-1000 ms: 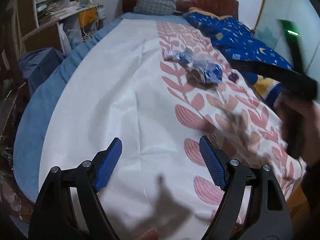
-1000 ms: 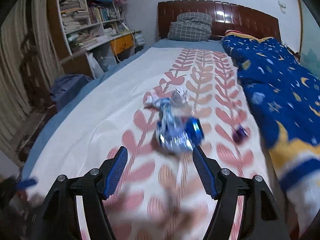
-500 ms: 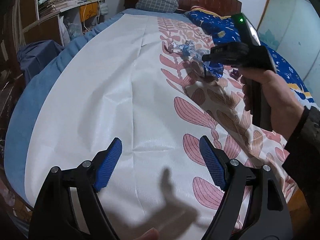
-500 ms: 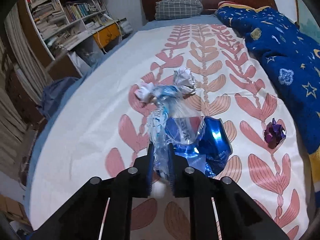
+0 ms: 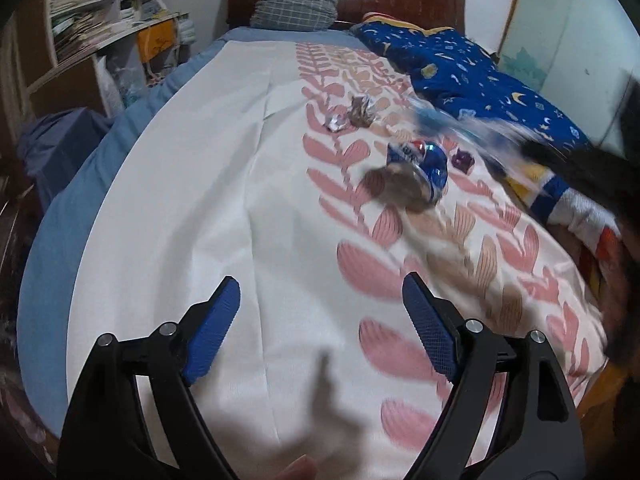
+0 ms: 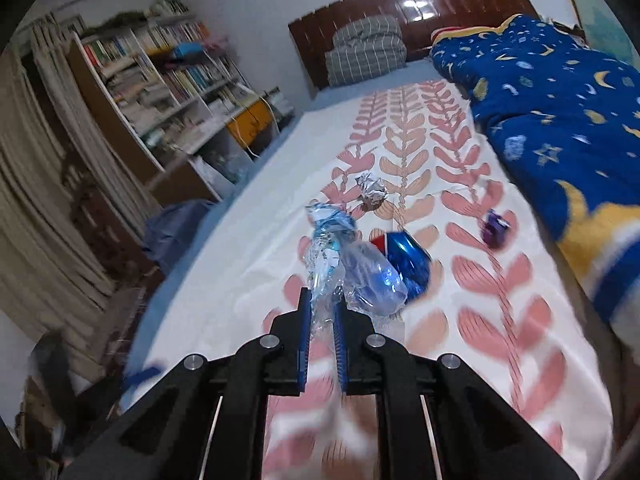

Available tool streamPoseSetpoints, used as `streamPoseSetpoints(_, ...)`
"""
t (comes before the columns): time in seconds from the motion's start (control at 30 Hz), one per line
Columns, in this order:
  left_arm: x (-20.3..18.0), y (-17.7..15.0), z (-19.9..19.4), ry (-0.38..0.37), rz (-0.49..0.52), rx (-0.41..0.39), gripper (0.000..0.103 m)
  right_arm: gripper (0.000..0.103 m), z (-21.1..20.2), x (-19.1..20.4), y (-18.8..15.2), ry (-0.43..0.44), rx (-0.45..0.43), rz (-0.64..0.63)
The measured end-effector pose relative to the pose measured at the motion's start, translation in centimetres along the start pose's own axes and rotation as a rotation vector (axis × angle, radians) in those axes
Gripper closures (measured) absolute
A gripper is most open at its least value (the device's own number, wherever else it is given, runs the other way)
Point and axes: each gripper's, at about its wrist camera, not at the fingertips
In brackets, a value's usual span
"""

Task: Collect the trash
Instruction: 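Grasp the crumpled foil wrapper with the left gripper while the right holds the bottle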

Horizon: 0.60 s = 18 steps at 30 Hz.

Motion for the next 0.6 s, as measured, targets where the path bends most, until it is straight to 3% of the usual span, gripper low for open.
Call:
streamPoseSetpoints(0.13, 0.3, 4.5, 3.3, -0.018, 0.021, -0.009, 0.019, 0.091, -6.3, -0.7, -2.9, 0.009, -0.011, 0.023)
streamPoseSetpoints(0.23, -0.2, 8.1, 7.3, -0.036, 0.066, 0.001, 0.018, 0.091, -9.2, -1.4, -6.1, -0.032, 0.01, 0.022)
streamPoseSetpoints(0.33, -1.3, 10.8, 11.8, -0.003, 0.123, 0.012, 0.018, 0.091, -10.6, -2.2, -9.5, -0.04, 0.043, 0.063)
streamPoseSetpoints(0.4, -1.7, 12.2, 14.9, -0.007, 0.103, 0.008, 0.018, 0.091, -10.7, -2.9, -11.7, -0.036, 0.074, 0.108)
streamPoseSetpoints(0.47, -1.9, 13.2, 19.3, -0.005, 0.083, 0.08, 0.018, 0.091, -10.4, -3.7, -13.5, -0.053, 0.119, 0.143)
streamPoseSetpoints(0.6, -3.2, 13.9, 23.4, 0.044, 0.133, 0.085, 0.018, 0.091, -10.6, -4.7, -16.2, -0.077, 0.157, 0.18)
Point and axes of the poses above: each gripper's, at about its wrist camera, not at the fingertips, and z roughly the way its jaws point, x to its left, y to its top, and after that the axes turned 7 degrees about -x, right-handed
